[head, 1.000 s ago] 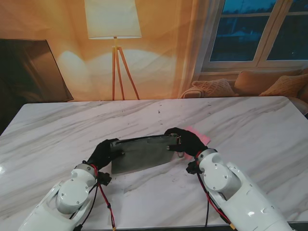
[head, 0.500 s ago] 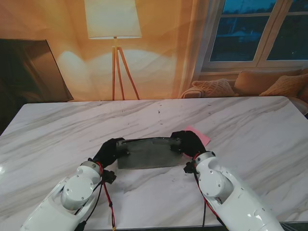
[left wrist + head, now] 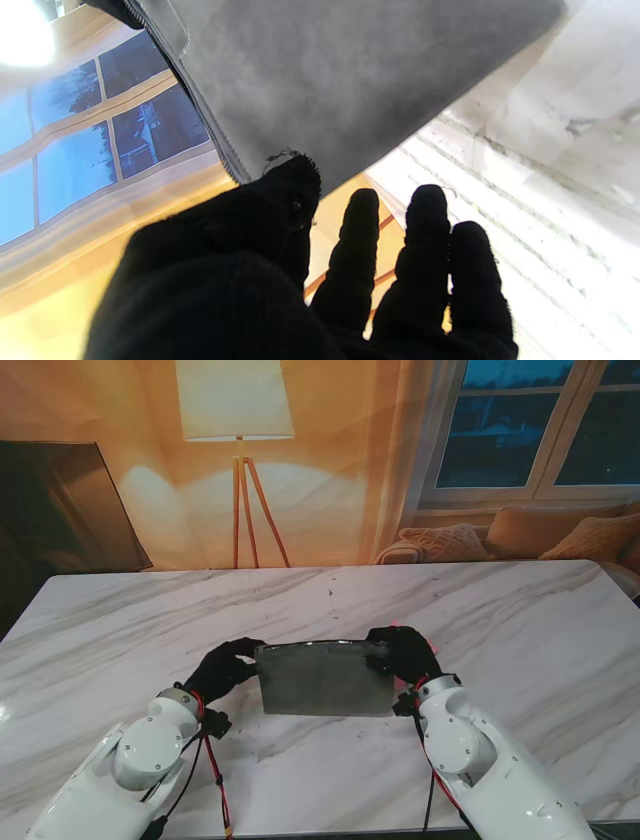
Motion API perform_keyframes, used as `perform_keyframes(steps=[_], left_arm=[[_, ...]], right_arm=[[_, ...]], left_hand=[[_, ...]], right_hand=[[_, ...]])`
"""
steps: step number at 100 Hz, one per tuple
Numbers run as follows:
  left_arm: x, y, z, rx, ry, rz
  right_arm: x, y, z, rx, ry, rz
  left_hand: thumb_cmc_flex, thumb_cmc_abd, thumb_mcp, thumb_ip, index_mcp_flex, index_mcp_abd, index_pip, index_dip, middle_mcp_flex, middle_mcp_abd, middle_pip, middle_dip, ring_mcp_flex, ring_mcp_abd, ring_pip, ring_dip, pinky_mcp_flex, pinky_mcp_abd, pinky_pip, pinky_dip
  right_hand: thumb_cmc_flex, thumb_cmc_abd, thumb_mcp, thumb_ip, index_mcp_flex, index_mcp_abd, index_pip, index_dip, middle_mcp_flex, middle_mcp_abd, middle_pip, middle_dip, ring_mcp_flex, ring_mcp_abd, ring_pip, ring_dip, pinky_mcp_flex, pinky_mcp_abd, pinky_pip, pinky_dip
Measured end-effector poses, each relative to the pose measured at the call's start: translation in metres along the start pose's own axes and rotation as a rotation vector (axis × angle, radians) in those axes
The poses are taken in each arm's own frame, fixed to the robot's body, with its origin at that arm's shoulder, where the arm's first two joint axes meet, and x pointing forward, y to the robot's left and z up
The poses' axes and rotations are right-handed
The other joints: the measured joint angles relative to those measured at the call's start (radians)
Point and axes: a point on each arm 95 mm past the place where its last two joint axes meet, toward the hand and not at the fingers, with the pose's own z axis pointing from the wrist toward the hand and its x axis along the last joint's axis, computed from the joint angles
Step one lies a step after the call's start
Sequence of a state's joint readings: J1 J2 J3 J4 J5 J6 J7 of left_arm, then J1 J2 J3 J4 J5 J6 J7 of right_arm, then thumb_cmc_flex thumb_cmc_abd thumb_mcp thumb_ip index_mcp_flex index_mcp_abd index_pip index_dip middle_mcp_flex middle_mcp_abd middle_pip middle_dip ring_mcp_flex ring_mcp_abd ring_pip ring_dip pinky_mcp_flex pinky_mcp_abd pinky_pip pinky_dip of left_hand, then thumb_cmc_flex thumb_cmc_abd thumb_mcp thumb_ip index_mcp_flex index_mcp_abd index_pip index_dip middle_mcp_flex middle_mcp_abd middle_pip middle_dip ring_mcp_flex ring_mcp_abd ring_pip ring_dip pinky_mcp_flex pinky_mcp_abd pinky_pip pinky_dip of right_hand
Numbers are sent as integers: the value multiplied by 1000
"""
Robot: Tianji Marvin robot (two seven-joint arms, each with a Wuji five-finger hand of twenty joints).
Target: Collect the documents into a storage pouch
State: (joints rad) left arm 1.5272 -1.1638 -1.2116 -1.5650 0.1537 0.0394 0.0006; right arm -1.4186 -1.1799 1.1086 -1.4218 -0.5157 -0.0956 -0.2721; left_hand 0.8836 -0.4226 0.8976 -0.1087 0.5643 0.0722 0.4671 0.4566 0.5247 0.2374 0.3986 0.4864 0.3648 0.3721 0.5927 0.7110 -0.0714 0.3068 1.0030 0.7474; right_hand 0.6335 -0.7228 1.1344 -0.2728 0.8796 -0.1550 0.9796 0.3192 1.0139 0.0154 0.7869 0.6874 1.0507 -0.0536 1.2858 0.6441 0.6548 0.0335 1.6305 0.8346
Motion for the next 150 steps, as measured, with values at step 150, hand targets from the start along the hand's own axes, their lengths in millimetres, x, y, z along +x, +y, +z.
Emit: perform_keyframes(steps=[150], left_arm=[[39, -26, 19, -148, 133, 218]], right_arm=[[2, -7, -17, -13, 33, 40]], left_hand=[[8, 5, -159, -23, 136, -60, 40, 31, -138, -17, -115, -56, -158, -89, -303, -123, -26, -62, -553, 136]], right_hand=[[0, 4, 0, 1, 0, 9, -1, 13, 0, 2, 0, 0, 1, 0, 12, 0, -12, 0, 1, -34]])
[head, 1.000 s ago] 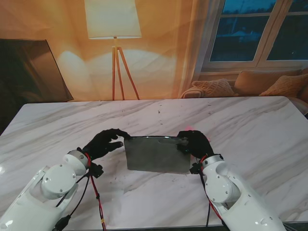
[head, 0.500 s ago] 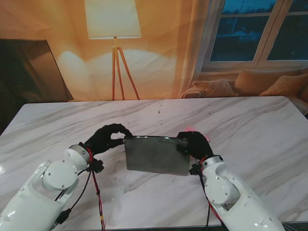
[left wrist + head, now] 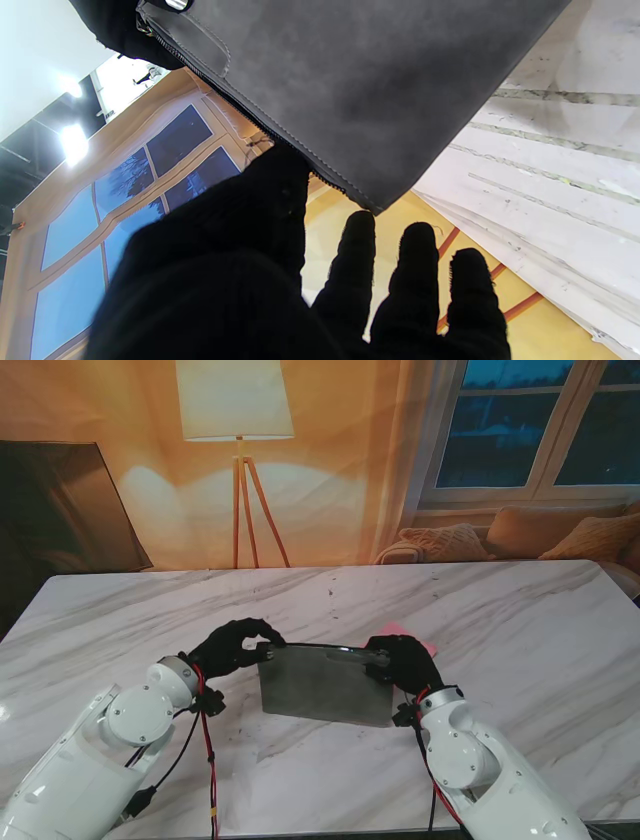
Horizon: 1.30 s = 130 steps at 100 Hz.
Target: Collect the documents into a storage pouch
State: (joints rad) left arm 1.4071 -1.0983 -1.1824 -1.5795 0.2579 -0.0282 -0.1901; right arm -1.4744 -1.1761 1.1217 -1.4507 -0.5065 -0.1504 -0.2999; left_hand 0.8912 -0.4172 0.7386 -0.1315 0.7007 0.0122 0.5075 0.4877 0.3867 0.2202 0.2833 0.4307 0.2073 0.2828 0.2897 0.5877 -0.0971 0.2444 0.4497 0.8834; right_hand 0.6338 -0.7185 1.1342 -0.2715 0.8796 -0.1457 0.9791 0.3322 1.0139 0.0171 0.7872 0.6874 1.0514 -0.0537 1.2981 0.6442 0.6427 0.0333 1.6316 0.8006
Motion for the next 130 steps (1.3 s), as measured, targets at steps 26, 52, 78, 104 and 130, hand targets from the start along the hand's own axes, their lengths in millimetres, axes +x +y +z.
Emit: perform_keyframes(steps=[26, 52, 78, 104, 130], left_arm=[[-1, 3, 3, 10, 2, 20], [-2, 5, 4, 6, -1, 39], [-5, 9, 9, 2, -2, 93], [-5, 11, 11, -26, -1, 95], [-4, 9, 16, -37, 22, 134]], right_arm=[[0, 0, -1, -1, 1, 2], [1, 0, -1, -1, 4, 1], [2, -1, -1, 4, 14, 6], [2, -1, -1, 2, 15, 5], [3, -1, -2, 4, 22, 19]], left_hand=[[-1, 0, 0, 0, 4, 3, 4, 2, 1, 1, 1, 0, 0, 0, 9, 9, 1, 0, 16, 24], [-10, 0, -1, 0, -3, 7, 0, -2, 1, 1, 11, 0, 0, 0, 14, 10, 1, 0, 29, 25], [-19, -1, 1, 0, -16, 13, -10, 4, 1, 1, 24, 2, 0, 1, 34, 19, 2, 0, 61, 24], [-20, -10, 0, 0, -13, 24, 147, 31, 20, 3, 40, 24, 1, 12, 61, 27, 3, 3, 127, 0], [-95, 43, 79, 35, -66, 36, -53, -33, 31, 4, 52, 36, 2, 25, 113, 47, 6, 13, 206, -37]], right_hand=[[0, 1, 0, 0, 0, 0, 0, 0, 0, 0, 0, 0, 0, 0, 0, 0, -10, 0, 0, -7], [10, 11, -13, 0, 0, 8, -1, 0, 0, 0, 0, 0, 0, 0, -1, 0, -19, 0, 0, -8], [19, 12, -17, -2, -1, 10, -1, 1, 0, 0, 0, 0, 0, 0, -1, 0, -20, 0, 0, -11], [22, 22, -26, 1, -1, 21, -9, 7, 0, 0, 0, 0, 0, 0, -3, 0, -21, 0, 0, -16], [30, 22, -36, -1, -1, 24, -11, 9, 0, 0, 0, 0, 0, 0, -3, -2, -21, 0, -1, -17]])
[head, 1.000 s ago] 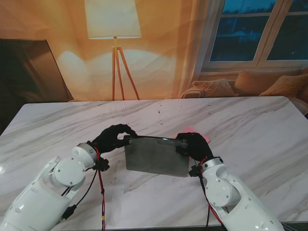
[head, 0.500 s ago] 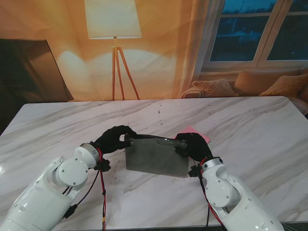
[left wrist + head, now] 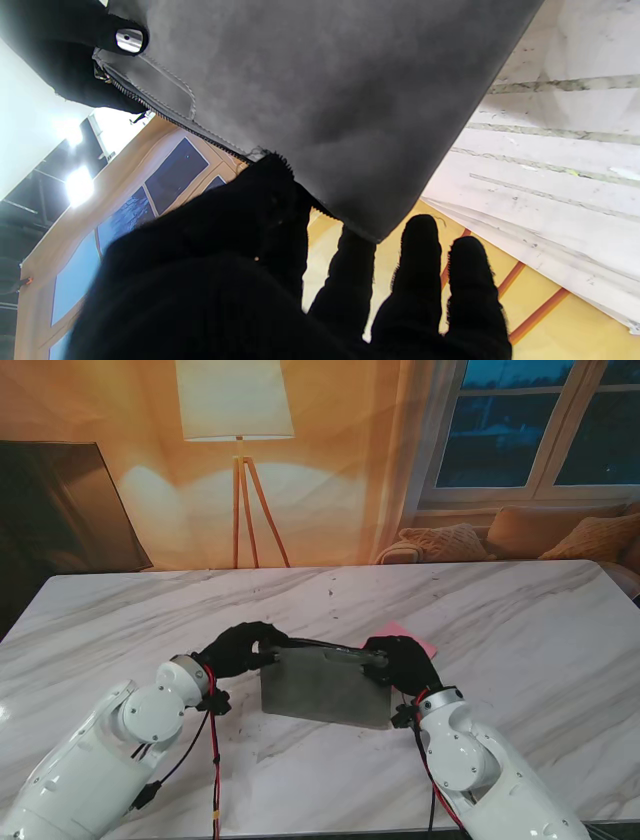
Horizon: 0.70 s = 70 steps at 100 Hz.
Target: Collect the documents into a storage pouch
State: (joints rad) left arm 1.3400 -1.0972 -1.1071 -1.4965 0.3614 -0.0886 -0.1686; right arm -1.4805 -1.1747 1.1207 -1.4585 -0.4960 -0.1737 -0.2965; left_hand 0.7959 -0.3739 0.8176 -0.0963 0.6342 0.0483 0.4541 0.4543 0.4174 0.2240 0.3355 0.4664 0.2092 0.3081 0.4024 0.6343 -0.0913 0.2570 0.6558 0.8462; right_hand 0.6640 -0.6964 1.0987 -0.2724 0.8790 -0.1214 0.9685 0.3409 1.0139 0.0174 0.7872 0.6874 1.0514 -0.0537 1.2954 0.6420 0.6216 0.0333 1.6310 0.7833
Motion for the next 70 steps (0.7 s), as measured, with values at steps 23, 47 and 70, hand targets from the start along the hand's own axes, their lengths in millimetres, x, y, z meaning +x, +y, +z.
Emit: perform_keyframes(steps=[23, 47, 70], left_arm=[[1, 0, 3, -18, 5, 59], [0, -2, 0, -31, -1, 85], [1, -4, -5, -66, 8, 116]], right_arm=[[2, 1, -3, -4, 29, 8], [4, 0, -6, -8, 54, 2], [5, 0, -6, -5, 56, 6]], left_hand=[[-18, 21, -1, 18, -16, -1, -45, -19, -2, 0, 4, 0, 0, 0, 31, 22, 7, 0, 35, -2], [25, -68, -18, -36, 21, -13, 115, 85, -2, 0, 11, 0, 0, 0, 35, 23, 8, 0, 43, -15], [29, -146, -6, -57, 3, -12, 420, 224, 78, 0, 67, 49, 61, 12, 54, 34, 9, 10, 99, -15]], right_hand=[[0, 0, -2, 0, 0, 0, -1, 0, 0, 0, 0, 0, 0, 0, 0, 0, 0, 0, 0, 0], [10, 0, -14, -4, 0, 0, -19, 31, 0, 0, 0, 0, 0, 0, -26, -8, -13, 0, -20, -13], [21, 0, -29, -4, 15, 0, -48, 46, -2, 0, -6, 0, -4, 0, -88, -58, -35, 2, -65, -35]])
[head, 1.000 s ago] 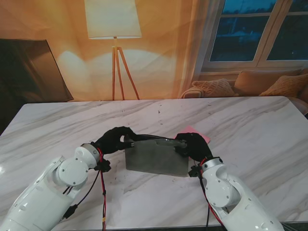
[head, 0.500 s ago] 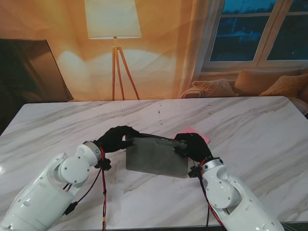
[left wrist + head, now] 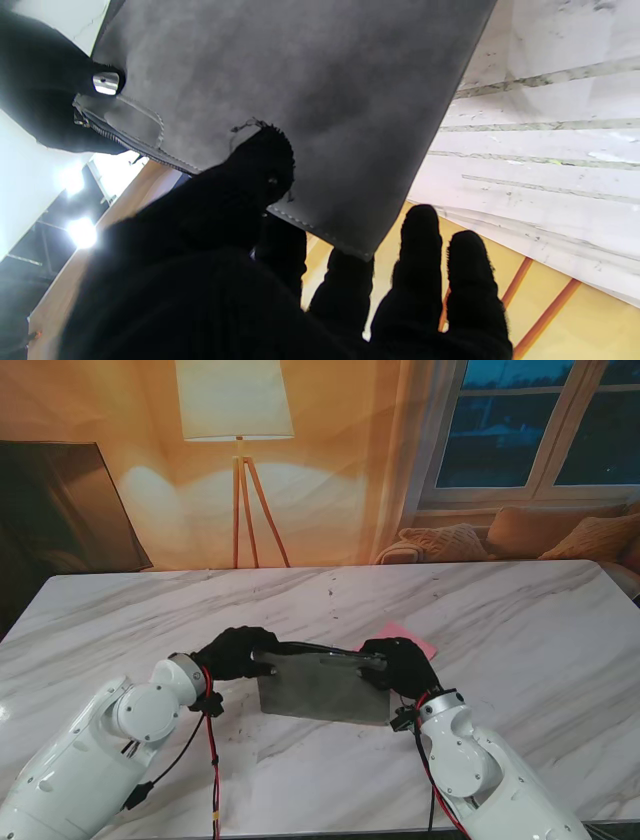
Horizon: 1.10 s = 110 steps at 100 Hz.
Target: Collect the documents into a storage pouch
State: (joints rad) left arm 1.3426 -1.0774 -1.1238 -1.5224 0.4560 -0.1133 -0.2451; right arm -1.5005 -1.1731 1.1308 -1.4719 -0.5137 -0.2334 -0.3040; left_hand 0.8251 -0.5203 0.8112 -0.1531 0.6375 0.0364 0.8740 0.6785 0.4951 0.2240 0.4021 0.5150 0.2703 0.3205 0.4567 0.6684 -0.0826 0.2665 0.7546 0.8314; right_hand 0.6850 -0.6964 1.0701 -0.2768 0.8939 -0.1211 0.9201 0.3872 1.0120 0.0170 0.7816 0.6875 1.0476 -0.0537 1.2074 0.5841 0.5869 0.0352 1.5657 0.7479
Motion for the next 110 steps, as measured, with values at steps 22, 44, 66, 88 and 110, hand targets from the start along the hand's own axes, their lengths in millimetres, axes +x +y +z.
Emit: perform_keyframes(steps=[22, 44, 66, 88, 110], left_arm=[[-3, -2, -5, -23, 8, 33], [-5, 0, -9, -27, 2, 17], [-7, 1, -13, 13, 13, 72], [-10, 0, -14, 112, -6, 79], [-15, -3, -11, 182, -36, 123]], right_arm=[[1, 1, 0, 1, -13, 22], [0, -1, 1, 11, -40, 44], [0, -4, 5, 29, -49, 46], [3, -9, 9, 51, -36, 42], [0, -9, 16, 67, -57, 26]], left_hand=[[19, -16, 43, -15, 72, -4, -31, -144, 157, 10, 54, 27, 111, 50, 124, 49, 25, 30, 143, -23], [84, -31, 76, -25, 133, -18, -7, -220, 303, 9, 66, 167, 252, 62, 277, 108, 117, 66, 340, -31], [159, -48, 84, -73, 209, -28, 28, -267, 498, 16, 11, 339, 392, 59, 516, 214, 249, 104, 496, 4], [183, -59, 85, -73, 216, -27, 46, -267, 497, 32, 18, 364, 414, 58, 586, 259, 283, 110, 519, 40], [184, -60, 87, -73, 218, -27, 57, -266, 497, 33, 18, 364, 424, 58, 590, 260, 287, 113, 523, 42]], right_hand=[[8, 0, -11, -1, 9, 0, -17, 0, -2, -1, -6, 0, -6, 0, -15, -22, -11, 1, -18, -3], [17, 0, -21, -1, 10, 0, -24, 0, -3, -2, -29, 0, -14, 1, -49, -51, -29, 1, -42, -14], [18, 0, -21, -2, 10, 0, -28, 0, -37, -2, -71, -11, -62, 2, -109, -81, -67, 2, -80, -24], [27, 1, -21, -3, -16, -3, -44, -7, -109, 1, -126, -12, -135, 4, -187, -96, -139, 1, -155, -28], [-27, 35, 43, 18, -176, -65, -87, -3, -330, 2, -127, -116, -287, -11, -360, -75, -268, -11, -285, -27]])
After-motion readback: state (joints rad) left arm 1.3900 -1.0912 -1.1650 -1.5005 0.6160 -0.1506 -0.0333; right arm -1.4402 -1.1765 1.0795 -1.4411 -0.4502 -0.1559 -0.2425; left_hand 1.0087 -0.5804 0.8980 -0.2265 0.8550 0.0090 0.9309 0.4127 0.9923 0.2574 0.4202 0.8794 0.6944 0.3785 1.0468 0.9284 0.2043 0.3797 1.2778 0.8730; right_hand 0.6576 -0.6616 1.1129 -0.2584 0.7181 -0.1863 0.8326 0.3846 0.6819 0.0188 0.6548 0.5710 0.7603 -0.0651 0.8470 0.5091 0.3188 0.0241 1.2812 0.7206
